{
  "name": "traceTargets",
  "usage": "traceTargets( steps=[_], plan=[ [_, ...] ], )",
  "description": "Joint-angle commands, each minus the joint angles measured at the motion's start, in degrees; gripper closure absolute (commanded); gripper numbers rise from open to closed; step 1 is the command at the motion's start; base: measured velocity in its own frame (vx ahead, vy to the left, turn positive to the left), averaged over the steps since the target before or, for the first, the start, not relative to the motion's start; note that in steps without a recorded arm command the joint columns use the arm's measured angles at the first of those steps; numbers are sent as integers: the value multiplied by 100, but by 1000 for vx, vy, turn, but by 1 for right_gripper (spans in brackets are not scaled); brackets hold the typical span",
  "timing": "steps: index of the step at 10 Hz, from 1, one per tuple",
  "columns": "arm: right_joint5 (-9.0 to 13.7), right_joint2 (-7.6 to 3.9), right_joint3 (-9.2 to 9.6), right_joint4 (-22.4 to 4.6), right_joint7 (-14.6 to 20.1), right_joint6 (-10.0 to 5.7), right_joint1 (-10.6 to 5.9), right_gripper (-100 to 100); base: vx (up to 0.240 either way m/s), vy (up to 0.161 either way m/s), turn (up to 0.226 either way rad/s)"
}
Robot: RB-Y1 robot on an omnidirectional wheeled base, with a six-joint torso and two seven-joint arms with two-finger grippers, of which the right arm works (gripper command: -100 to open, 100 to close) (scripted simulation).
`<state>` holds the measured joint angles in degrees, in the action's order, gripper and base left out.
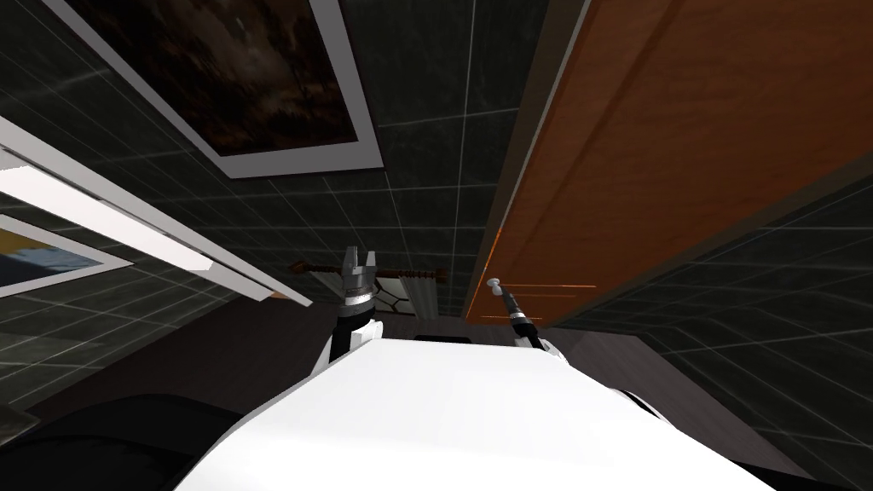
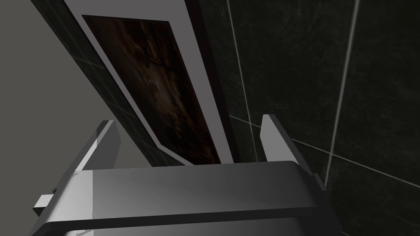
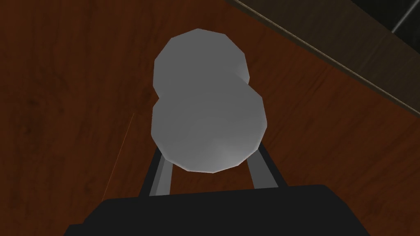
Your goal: Pull the door open
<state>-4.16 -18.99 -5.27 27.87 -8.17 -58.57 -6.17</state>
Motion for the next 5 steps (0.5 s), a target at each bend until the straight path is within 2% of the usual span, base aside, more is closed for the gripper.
traceTargets(
  steps=[1, 3, 4, 5],
  plan=[
    [20, 68, 79, -5, 161, -8, -4, 100, -31, -24, 50],
    [227, 64, 172, 25, 533, 40, -5, 100, -52, -32, 94],
    [227, 64, 172, 25, 639, 40, -5, 100, -57, -26, 54],
    [331, 62, 218, 40, 821, 65, -5, 100, -59, -29, 72]
  ],
)
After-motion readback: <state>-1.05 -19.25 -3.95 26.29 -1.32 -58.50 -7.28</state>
